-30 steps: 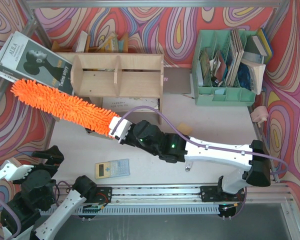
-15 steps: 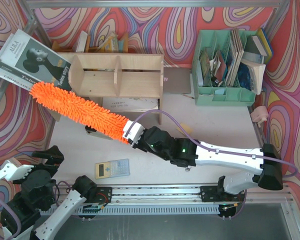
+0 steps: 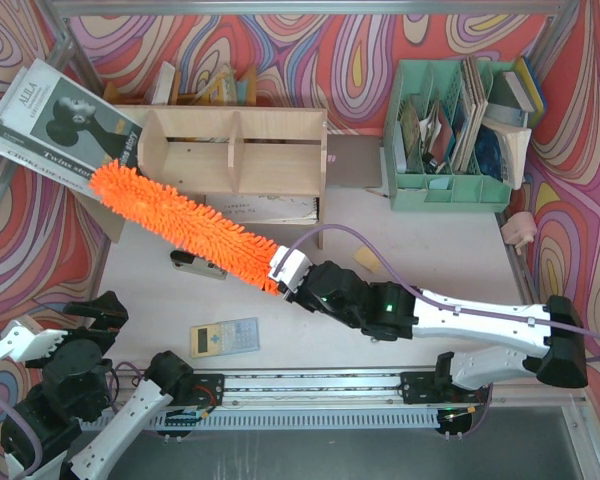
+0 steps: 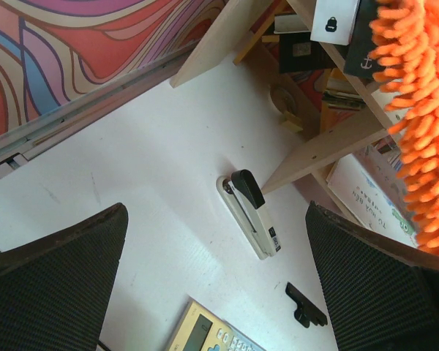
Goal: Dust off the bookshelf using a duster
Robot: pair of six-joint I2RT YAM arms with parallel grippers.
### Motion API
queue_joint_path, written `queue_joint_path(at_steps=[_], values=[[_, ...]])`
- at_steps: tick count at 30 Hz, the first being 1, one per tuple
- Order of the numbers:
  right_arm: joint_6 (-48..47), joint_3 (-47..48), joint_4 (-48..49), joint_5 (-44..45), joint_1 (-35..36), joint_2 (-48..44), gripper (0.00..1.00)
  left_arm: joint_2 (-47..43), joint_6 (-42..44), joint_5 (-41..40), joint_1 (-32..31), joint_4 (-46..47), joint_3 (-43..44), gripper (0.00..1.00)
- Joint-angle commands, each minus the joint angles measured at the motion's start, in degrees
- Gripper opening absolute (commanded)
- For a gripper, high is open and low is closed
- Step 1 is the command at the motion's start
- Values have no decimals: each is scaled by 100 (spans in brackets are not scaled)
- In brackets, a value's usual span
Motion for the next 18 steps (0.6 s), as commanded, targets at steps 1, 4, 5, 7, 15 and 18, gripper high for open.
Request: queue_joint_path(at_steps=[1,4,5,7,15,18], values=[[540,-25,63,581,-156,-364,0,14,66,-92,-22,42,-46,98],[531,134,-4,323,-155,-457,0,20,75,-78,-19,38,-53,98],[516,222,-4,229,-157,-473,0,30,75,-85,-17,43,-48,98],[492,452,40,11,-146,-511,0,40,71,-79,-21,43,-53,98],[456,1321,435,-410,-128,-193,0,16,60,-83,-21,34,-51,98],[662,1570,641,-582,-134,30,0,16,62,-86,-17,42,-48,98]])
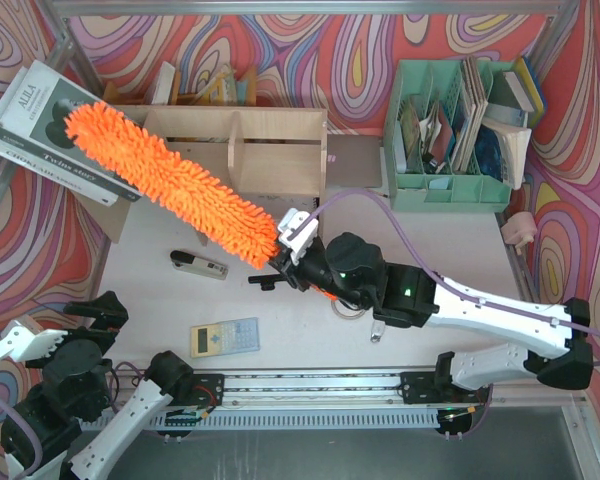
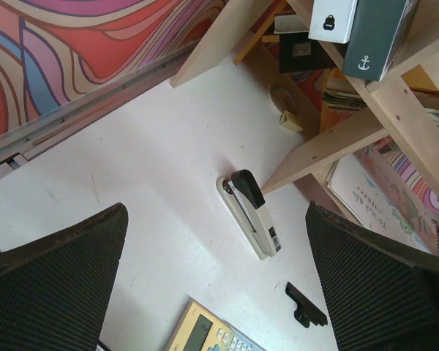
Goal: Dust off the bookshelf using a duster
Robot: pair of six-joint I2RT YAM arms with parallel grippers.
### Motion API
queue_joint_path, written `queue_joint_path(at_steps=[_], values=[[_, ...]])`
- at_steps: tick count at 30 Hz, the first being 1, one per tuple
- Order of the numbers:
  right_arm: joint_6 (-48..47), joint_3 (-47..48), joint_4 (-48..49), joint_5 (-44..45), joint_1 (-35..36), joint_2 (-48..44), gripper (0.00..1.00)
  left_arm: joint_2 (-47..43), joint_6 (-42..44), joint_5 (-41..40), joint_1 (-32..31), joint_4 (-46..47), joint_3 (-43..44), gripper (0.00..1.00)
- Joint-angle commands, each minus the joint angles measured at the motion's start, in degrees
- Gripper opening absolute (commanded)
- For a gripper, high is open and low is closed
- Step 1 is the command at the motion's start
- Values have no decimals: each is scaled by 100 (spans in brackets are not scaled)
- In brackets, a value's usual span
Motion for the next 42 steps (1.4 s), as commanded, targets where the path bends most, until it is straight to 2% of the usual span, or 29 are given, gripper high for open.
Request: queue_joint_path(at_steps=[1,12,17,27,32,37,42], values=[[358,496,860,-301,-19,304,0,24,63,-75,-17,43,-53,98],[1139,943,1776,-450,30,1475,0,-16,83,-56,-17,69,-71,98],[1566,1591,1222,351,-13,2203,0,-22,92,-51,-21,82,-74,98],[2566,2074,351,908,-472,2663,0,-68,110,-34,-23,104,-82,98],[2338,2458,523,724,-581,2583,0,-59,117,-27,-16,113,-86,98],[2178,2538,716,61,-557,2312,0,-87,108,-38,-22,105,-91,98],[1742,2359,955,340,69,2151,0,-76,110,-28,-21,108,-96,98]])
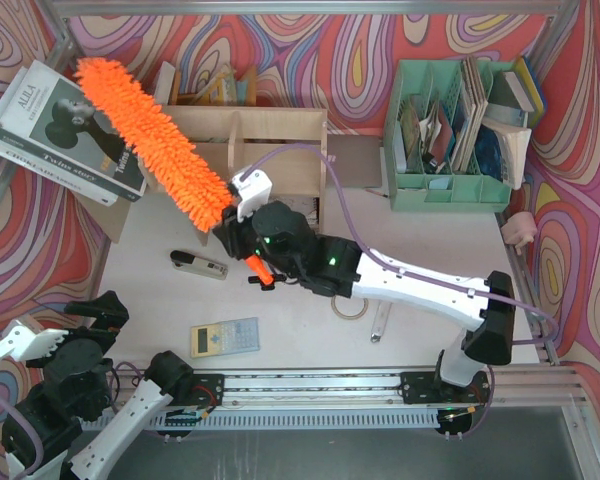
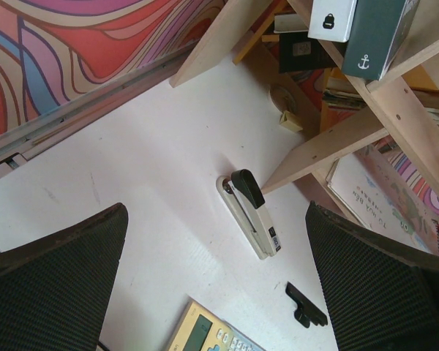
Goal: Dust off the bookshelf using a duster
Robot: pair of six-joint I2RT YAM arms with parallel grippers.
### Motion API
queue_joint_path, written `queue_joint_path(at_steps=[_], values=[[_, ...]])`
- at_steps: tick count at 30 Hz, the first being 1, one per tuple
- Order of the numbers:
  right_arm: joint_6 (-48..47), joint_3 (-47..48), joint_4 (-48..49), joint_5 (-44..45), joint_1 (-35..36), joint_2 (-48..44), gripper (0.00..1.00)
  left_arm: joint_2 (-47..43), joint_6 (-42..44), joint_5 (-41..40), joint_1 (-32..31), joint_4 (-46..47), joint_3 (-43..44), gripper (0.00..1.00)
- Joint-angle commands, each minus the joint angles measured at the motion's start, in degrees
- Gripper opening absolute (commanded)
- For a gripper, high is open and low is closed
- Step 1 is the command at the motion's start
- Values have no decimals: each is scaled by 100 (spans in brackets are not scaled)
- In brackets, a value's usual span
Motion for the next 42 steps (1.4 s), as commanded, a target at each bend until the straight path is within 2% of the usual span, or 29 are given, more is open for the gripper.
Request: queue_joint_path(at_steps=[1,5,8,14,21,31,35,38,42], values=[[-461,7,638,55,589,-346,0,-70,111,-27,-22,95,-66,98],[-545,-275,1094,-143,802,-445,0,-44,120,-27,-20,96,-70,98],[-558,-186,1095,-199,852,-329,0,-33,131,-30,-25,102,-68,98],[-362,-21,849,280,819,75,0,-45,131,-33,-17,105,-73,98],[257,-320,720,393,465,257,0,-48,148,-22,-21,126,-75,98],[23,-44,585,511,22,313,0,-51,175,-11,-24,153,-88,98],[-203,-44,627,593,-124,41,0,-42,193,5,-21,170,-98,98],[-599,-453,1044,424,-133,-454,0,-26,231,25,-20,216,-113,98],[-966,-772,1067,454,-133,-1032,0,-1,285,51,-17,267,-135,98]])
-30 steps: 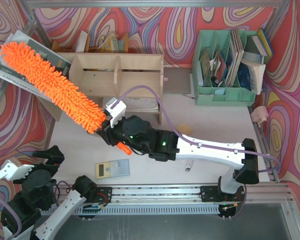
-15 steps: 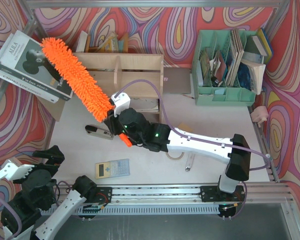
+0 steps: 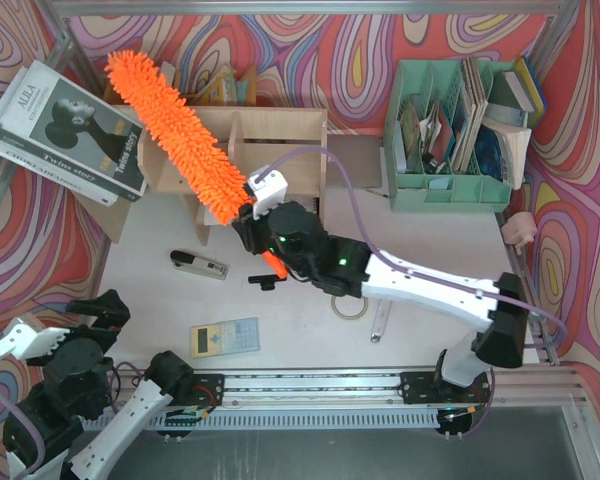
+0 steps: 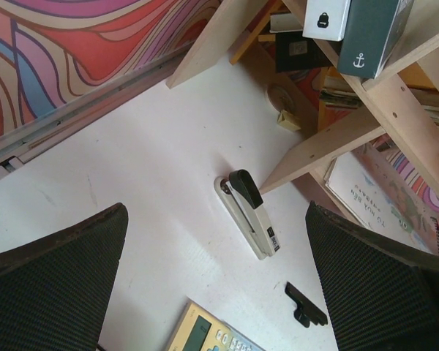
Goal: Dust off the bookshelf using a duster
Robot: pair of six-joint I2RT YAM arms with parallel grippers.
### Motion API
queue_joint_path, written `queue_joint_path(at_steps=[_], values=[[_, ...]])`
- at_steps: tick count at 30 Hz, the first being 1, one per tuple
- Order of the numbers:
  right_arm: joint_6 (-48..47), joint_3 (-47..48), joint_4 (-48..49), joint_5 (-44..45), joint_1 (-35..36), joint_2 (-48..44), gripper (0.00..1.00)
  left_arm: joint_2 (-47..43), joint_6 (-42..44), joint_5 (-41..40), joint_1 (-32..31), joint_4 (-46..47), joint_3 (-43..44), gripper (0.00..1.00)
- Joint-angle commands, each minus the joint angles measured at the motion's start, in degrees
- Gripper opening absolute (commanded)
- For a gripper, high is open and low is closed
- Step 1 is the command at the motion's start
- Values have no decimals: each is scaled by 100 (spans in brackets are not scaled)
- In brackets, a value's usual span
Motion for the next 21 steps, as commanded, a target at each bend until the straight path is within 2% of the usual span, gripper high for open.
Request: queue_joint_path(at_steps=[1,5,11,16,21], values=[[-596,-212,591,152,-21,-956,0,14,165,21,-23,150,-107,98],[-686,-623,540,245,-22,-1575,0,129,198,26,-17,169,-110,98],[-895,-1237,393,-513,-23,-2267,0,342,255,75,-19,191,-85,98],[-1469,-1986,390,-970,-19,-2949,0,676,760,576,-21,484,-59,98],[-1752,-2632,299,-598,-23,-3632,0,1242,940,1004,-22,497,124,98]])
